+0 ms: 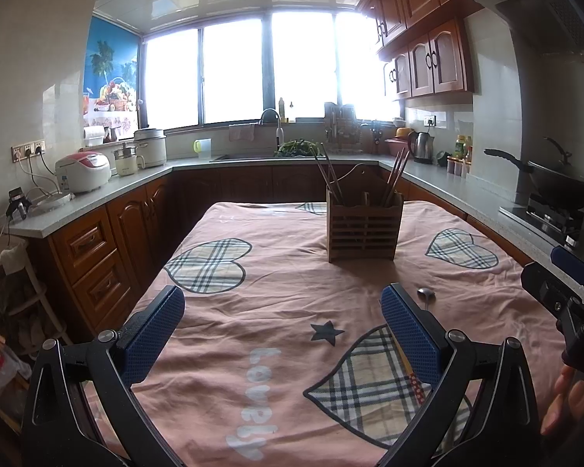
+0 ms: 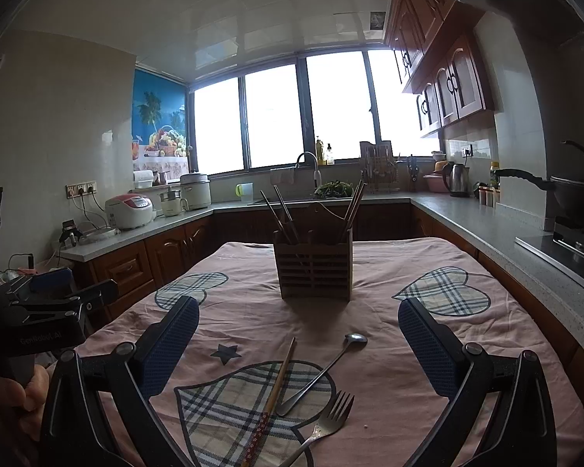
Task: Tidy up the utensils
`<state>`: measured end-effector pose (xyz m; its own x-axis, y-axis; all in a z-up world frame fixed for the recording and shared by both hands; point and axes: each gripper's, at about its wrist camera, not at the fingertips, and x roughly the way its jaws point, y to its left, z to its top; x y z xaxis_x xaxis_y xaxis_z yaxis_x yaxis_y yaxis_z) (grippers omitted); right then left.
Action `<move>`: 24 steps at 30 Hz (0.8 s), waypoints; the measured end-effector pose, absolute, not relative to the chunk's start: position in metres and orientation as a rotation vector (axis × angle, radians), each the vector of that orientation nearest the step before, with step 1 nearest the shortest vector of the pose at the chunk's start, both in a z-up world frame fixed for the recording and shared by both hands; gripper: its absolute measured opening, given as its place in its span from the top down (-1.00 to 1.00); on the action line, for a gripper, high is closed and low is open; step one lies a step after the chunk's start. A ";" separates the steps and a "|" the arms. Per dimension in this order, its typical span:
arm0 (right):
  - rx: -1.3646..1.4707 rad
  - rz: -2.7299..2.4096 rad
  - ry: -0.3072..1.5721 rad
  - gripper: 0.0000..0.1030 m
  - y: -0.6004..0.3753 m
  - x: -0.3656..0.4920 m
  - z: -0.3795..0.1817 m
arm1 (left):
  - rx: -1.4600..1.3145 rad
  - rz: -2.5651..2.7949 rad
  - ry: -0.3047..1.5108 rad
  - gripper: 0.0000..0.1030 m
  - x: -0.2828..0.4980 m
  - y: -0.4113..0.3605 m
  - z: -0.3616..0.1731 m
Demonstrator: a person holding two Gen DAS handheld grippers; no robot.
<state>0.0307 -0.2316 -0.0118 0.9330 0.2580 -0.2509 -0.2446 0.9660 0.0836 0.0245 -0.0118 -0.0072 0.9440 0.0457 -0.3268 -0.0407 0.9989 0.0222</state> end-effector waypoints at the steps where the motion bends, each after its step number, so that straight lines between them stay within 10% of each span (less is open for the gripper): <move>1: 0.051 0.258 0.264 -1.00 -0.231 0.031 -0.012 | 0.016 0.043 0.334 -1.00 0.025 -0.012 -0.007; 24: 0.059 0.254 0.283 -1.00 -0.228 0.036 -0.014 | 0.019 0.022 0.351 -1.00 0.041 -0.010 -0.009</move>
